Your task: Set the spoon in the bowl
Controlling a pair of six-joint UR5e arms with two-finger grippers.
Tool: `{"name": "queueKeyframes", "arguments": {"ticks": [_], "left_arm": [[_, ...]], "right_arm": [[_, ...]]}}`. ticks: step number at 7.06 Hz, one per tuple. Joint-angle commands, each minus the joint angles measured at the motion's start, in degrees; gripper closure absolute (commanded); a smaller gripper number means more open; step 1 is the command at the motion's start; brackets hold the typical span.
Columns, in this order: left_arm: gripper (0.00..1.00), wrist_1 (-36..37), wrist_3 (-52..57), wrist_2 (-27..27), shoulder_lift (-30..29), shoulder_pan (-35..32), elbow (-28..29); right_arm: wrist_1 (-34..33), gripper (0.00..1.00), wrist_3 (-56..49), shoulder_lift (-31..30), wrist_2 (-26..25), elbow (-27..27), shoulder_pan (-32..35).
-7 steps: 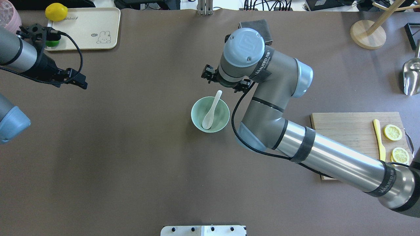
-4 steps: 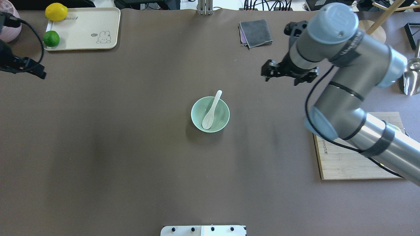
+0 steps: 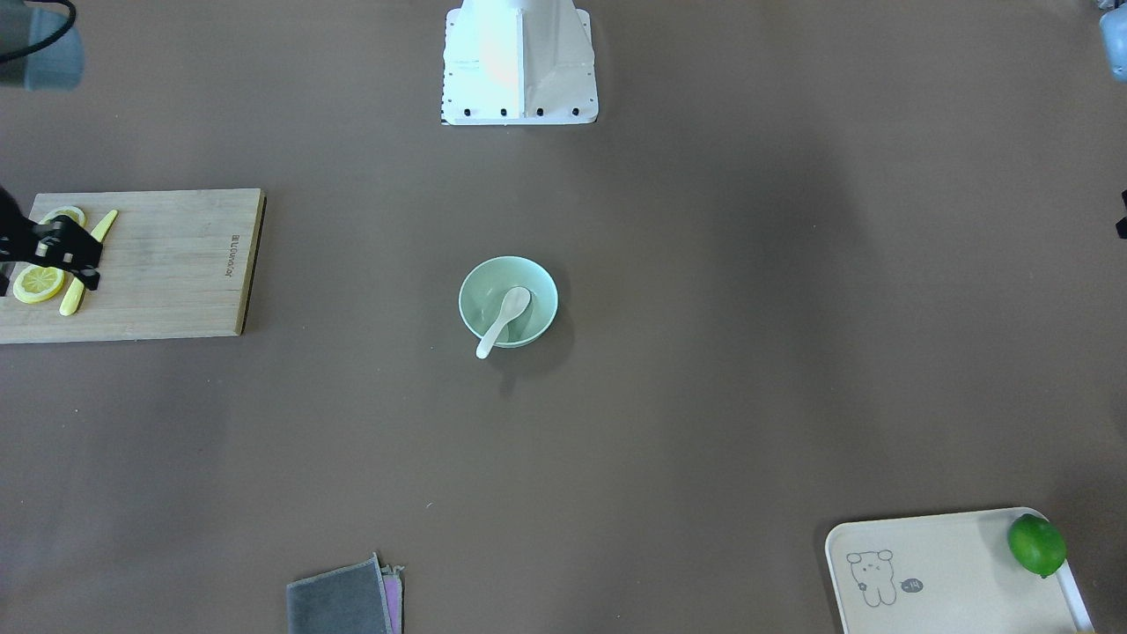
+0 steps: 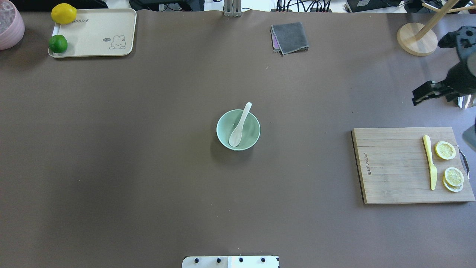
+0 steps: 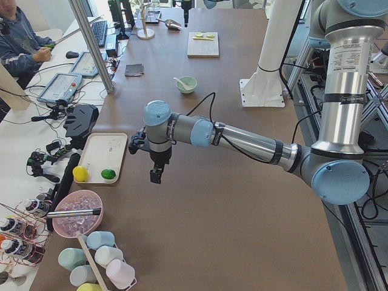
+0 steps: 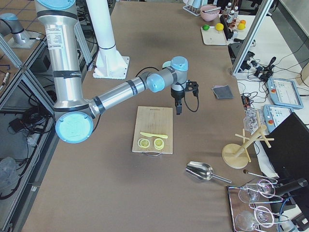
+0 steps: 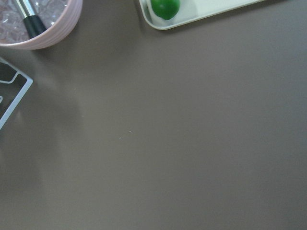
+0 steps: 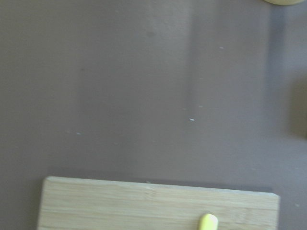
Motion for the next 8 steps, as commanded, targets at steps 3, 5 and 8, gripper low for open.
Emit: {"name": "queueKeyframes", "arguments": {"ticks": [3,5,8], "left_arm": [[0.02,-2.9,0.0,-0.3,7.4,-2.1,-1.8],[0.02,-3.8,-0.4,0.2,7.4,-2.1,-1.1],[0.02,-3.6,-0.3,-0.1,6.8,-2.1,-1.4]], "right_arm": [[0.0,0.00,-17.6,-9.1,3.1,0.4,10.7],[0.2,0.00,-17.6,-9.8,4.1,0.8,11.0],[0.2,0.00,-17.5,-9.8,6.2,0.4,10.9]]}}
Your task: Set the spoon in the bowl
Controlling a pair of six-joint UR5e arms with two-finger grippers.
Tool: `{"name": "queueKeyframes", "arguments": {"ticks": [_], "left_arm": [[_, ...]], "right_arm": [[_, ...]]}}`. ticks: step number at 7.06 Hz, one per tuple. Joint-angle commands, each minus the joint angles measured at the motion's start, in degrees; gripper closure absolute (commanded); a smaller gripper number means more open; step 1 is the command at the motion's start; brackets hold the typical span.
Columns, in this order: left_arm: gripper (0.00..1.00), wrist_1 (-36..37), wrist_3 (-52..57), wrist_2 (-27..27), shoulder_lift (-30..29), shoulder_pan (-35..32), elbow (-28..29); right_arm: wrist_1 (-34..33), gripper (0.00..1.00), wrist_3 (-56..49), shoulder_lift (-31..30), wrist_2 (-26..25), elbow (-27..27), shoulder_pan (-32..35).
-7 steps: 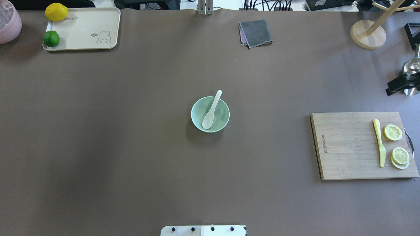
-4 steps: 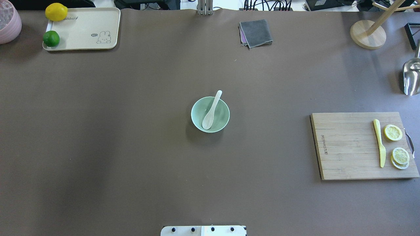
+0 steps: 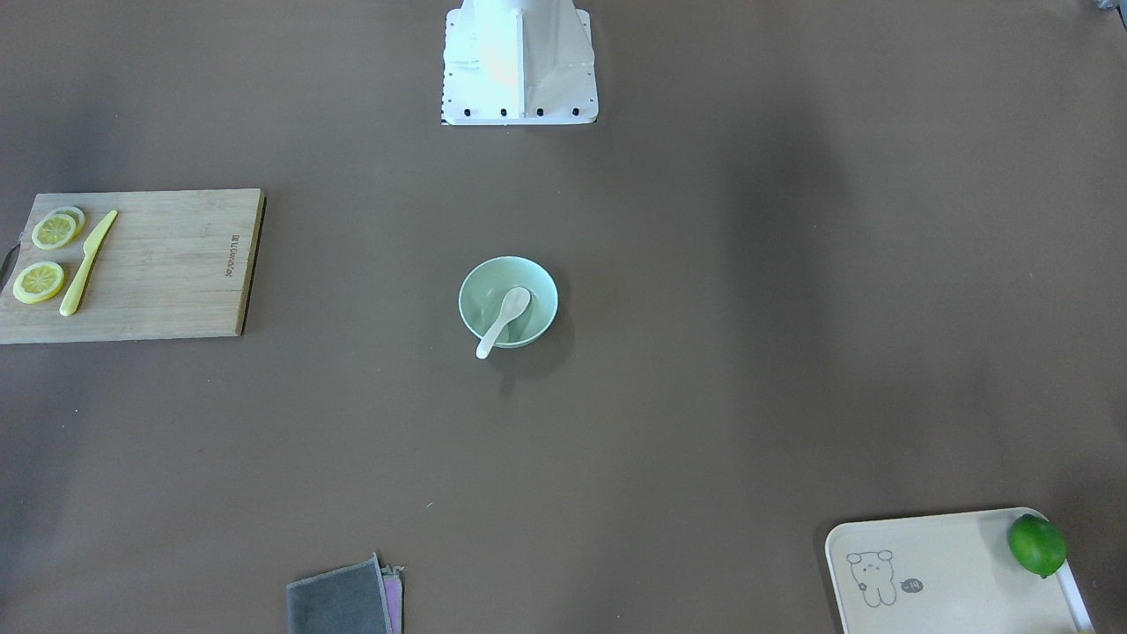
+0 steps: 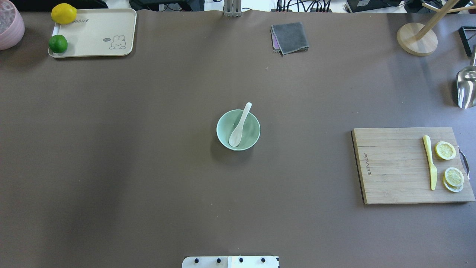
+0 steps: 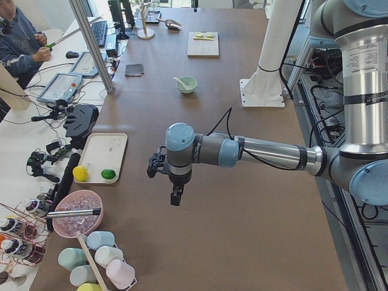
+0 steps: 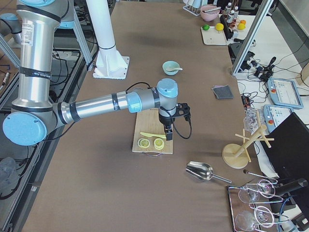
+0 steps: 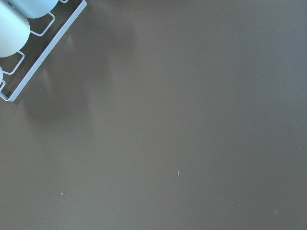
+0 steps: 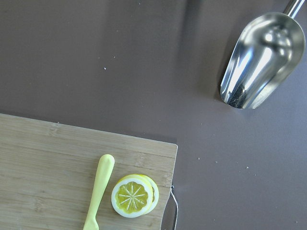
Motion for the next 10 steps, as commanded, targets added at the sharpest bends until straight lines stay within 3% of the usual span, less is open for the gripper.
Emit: {"name": "queueKeyframes", "arguments": {"ticks": [1,4,6,10], "left_arm": [[0.02,0.4,0.0,0.0,-0.3,0.1,0.2],[0.02,0.5,0.1,-1.0,0.1,-0.2,-0.6],[0.02,0.6,0.0,-9.1,0.7,-0.5,-0.1],[0.02,0.5,0.1,-8.7,1.4,-0.7,0.0]], "right_arm": [[0.1,0.00,0.1,0.1,2.9,-0.4,-0.1],[-0.1,0.00,0.1,0.7,2.6,-0.8,-0.1],[-0.5,0.00,0.1,0.8,2.7,-1.5,-0.1],[-0.5,0.00,0.1,0.5,2.7,-1.5,-0.1]]}}
